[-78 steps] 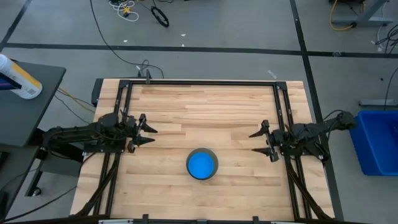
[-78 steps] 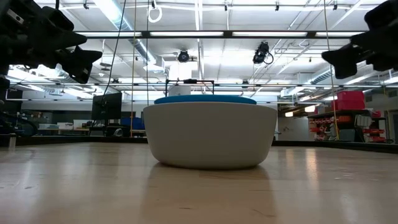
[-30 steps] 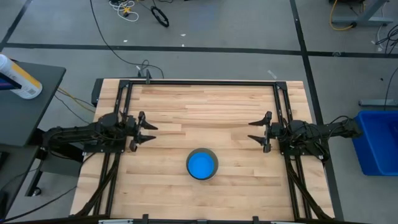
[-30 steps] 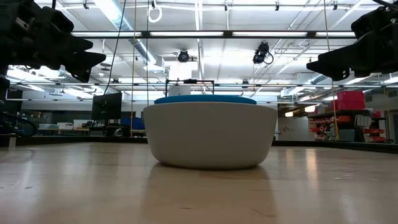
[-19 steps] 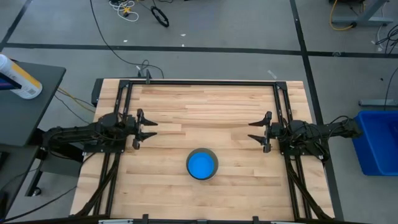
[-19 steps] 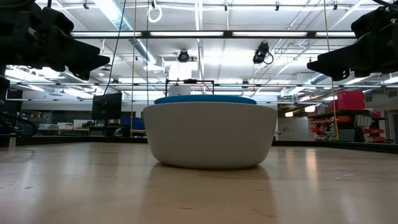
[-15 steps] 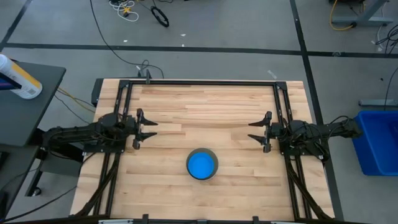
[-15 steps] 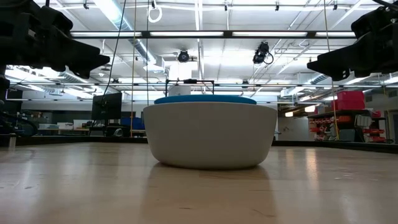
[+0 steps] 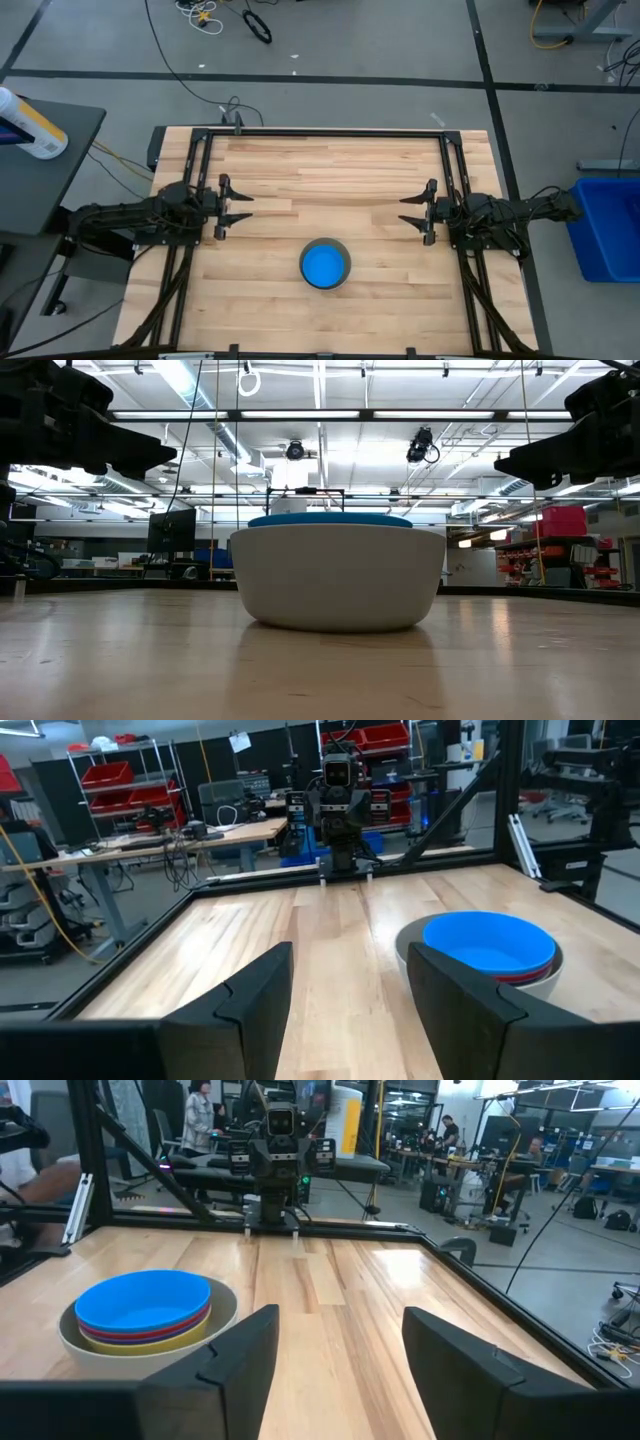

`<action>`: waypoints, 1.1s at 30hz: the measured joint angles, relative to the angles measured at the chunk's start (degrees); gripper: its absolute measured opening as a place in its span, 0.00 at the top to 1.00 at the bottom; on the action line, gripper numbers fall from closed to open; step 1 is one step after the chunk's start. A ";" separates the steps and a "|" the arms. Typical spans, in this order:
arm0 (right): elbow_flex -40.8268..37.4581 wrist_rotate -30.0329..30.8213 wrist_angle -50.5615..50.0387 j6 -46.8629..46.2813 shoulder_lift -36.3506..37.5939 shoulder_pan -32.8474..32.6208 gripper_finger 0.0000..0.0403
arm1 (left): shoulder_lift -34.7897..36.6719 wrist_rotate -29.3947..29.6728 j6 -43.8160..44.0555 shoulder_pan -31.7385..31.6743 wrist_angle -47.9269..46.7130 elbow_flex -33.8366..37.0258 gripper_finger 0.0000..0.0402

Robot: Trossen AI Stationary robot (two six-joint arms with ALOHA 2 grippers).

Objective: Nest bowls inside each other
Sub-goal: Return to Home Position

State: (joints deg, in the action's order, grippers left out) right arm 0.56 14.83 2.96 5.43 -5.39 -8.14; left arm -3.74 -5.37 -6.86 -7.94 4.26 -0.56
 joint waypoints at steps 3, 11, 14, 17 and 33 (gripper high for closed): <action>0.00 0.02 0.00 0.00 0.00 0.00 0.45 | -0.01 0.00 -0.24 0.00 -0.01 0.00 0.49; 0.00 0.02 0.00 0.00 0.00 0.00 0.44 | 0.00 0.00 -0.25 0.00 0.00 -0.02 0.49; 0.00 0.02 0.00 0.00 0.00 0.00 0.43 | 0.00 0.00 -0.25 0.00 0.01 -0.02 0.49; 0.00 0.02 0.00 0.00 0.00 -0.02 0.42 | -0.01 0.00 -0.25 -0.01 0.01 -0.02 0.49; 0.00 0.02 0.00 -0.01 0.00 -0.01 0.35 | -0.01 0.00 -0.25 0.00 0.01 -0.04 0.49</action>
State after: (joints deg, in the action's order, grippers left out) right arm 0.56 14.85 2.96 5.42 -5.39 -8.15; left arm -3.75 -5.37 -7.11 -7.94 4.27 -0.60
